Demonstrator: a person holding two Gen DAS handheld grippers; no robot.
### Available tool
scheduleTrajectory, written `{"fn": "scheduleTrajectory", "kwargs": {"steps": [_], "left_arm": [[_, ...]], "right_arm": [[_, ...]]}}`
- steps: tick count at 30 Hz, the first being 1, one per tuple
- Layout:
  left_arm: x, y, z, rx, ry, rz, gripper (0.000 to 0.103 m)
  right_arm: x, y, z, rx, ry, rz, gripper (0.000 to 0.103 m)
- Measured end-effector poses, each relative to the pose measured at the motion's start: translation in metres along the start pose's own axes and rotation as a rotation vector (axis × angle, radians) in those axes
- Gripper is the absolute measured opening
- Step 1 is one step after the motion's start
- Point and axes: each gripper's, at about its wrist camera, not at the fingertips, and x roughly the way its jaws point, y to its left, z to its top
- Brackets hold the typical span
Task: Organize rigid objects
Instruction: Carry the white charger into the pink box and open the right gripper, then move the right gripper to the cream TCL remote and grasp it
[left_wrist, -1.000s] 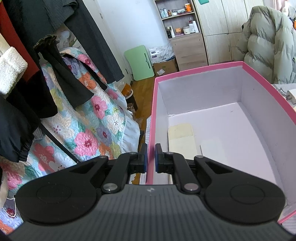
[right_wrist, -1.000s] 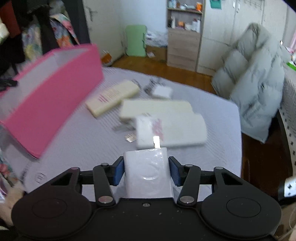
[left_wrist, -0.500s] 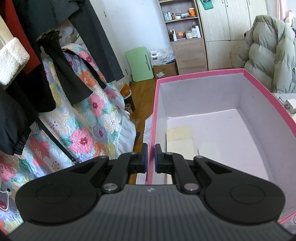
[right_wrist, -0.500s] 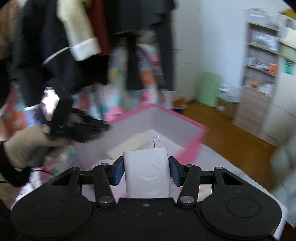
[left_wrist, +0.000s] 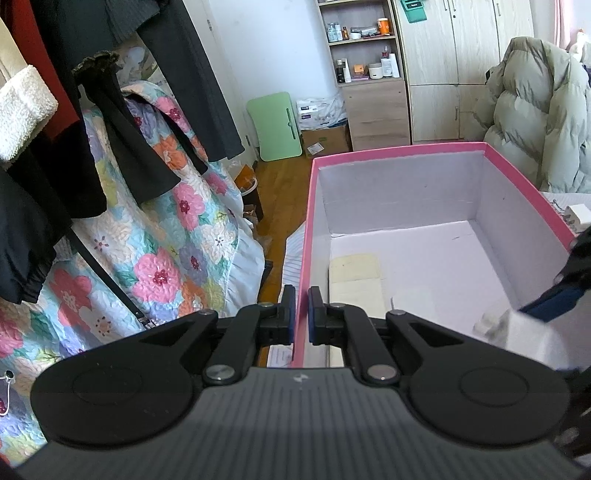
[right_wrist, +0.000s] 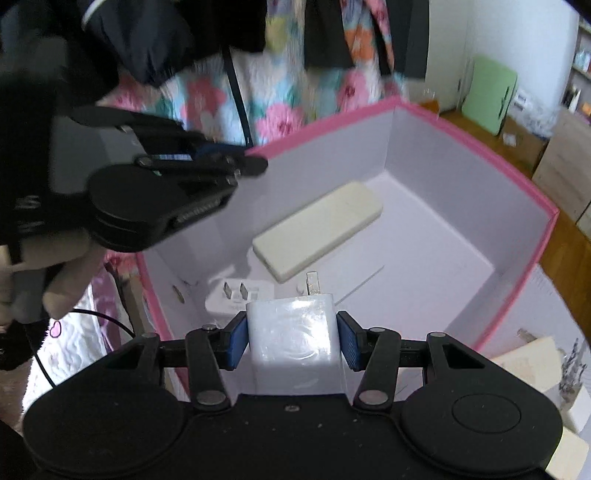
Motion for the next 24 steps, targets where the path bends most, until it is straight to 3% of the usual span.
{"fn": "scheduleTrajectory", "kwargs": {"steps": [4, 8, 12, 19, 24], "left_arm": [[0.0, 0.0, -0.001, -0.001, -0.001, -0.006, 0.005], [0.0, 0.0, -0.001, 0.001, 0.0, -0.012, 0.005], [0.0, 0.001, 0.0, 0.004, 0.002, -0.017, 0.005], [0.0, 0.001, 0.0, 0.007, 0.002, -0.019, 0.005], [0.001, 0.002, 0.002, 0.007, 0.001, -0.023, 0.005]], "right_arm": [[0.014, -0.004, 0.008, 0.039, 0.07, 0.029, 0.055], [0.017, -0.009, 0.01, 0.104, 0.085, 0.081, 0.057], [0.0, -0.017, 0.008, 0.169, 0.002, 0.078, 0.057], [-0.084, -0.064, -0.017, 0.335, -0.212, 0.055, 0.058], [-0.107, -0.114, -0.044, 0.503, -0.234, -0.042, 0.058]]}}
